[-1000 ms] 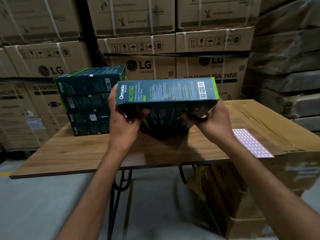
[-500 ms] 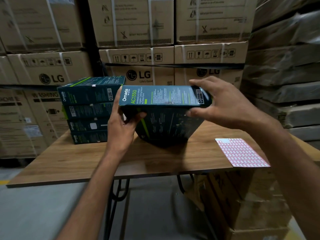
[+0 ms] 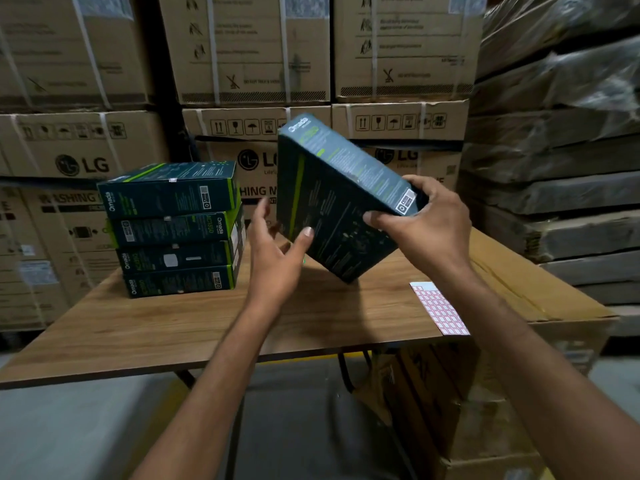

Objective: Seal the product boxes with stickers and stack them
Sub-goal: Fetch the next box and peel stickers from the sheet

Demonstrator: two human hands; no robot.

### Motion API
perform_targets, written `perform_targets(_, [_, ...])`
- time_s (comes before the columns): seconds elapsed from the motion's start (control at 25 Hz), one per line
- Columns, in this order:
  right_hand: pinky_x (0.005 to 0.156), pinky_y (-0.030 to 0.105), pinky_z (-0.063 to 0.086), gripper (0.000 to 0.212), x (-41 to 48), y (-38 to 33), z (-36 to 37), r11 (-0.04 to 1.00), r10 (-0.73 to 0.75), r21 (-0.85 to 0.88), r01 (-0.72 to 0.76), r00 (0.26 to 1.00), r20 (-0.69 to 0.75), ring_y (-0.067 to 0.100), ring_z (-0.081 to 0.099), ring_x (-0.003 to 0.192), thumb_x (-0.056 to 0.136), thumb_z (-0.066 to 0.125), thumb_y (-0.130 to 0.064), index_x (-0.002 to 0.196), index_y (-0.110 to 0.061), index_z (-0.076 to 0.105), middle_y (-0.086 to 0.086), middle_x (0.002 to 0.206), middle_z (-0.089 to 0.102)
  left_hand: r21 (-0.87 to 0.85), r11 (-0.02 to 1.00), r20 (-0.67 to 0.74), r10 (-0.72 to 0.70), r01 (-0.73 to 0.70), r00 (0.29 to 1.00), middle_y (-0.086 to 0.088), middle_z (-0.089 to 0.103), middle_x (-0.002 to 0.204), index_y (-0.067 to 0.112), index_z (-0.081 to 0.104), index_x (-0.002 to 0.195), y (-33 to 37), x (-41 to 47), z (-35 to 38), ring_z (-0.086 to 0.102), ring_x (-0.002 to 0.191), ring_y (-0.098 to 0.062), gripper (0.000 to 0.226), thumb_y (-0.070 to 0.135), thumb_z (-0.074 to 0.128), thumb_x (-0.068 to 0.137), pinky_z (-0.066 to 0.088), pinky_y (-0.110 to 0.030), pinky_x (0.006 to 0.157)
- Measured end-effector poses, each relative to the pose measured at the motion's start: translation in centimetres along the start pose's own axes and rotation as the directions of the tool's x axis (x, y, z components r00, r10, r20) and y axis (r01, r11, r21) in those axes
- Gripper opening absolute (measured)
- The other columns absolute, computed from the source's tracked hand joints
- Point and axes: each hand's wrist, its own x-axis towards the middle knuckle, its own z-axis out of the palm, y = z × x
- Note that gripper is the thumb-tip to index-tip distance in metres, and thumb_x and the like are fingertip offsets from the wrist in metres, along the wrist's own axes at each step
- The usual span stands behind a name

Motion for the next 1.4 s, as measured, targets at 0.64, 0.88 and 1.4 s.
perform_targets(0.64, [0.054, 0.037, 0.064, 0.043, -8.0, 0.4, 5.2, 0.171, 0.733, 0.563, -0.809, 0.486, 0.476, 0.024, 0.073, 0.09, 0.081, 0.083, -0.021, 0.119, -0.013, 0.064, 0.012, 0.11, 0.074, 0.169, 0.963, 0.23, -0.248, 0.212, 0.941, 0.005, 0.042, 0.164, 0.033, 0.064, 0.141, -6.0, -3.0, -0.4, 0.021, 0.159, -0.016, 0.034, 0.038, 0.053, 0.109, 0.017, -0.047, 0.13])
perform_targets(0.88, [0.08, 0.043, 0.06, 0.033, -13.3, 1.1, 5.0, 0.194, 0.679, 0.108, -0.975, 0.213, 0.702, 0.016, 0.063, 0.078, 0.083, 0.079, -0.044, 0.106, -0.024, 0.065, -0.003, 0.068, 0.063, 0.114, 0.954, 0.161, -0.293, 0.277, 0.942, 0.0, 0.057, 0.153, 0.033, 0.076, 0.111, -8.3, -3.6, -2.4, 0.021, 0.158, -0.019, 0.029, 0.011, 0.058, 0.104, 0.018, -0.046, 0.129])
perform_targets(1.4, [0.055, 0.026, 0.045, 0.066, -16.0, 6.9, 1.8, 0.796, 0.467, 0.005, -0.605, 0.62, 0.63, 0.015, 0.062, 0.061, 0.093, 0.058, -0.071, 0.073, -0.01, 0.07, 0.003, 0.067, 0.073, 0.225, 0.974, 0.362, -0.048, -0.037, 0.931, 0.024, 0.073, 0.123, 0.041, 0.079, 0.107, -6.8, -10.4, -4.2, 0.053, 0.134, 0.006, 0.03, 0.063, 0.068, 0.09, 0.034, -0.054, 0.122])
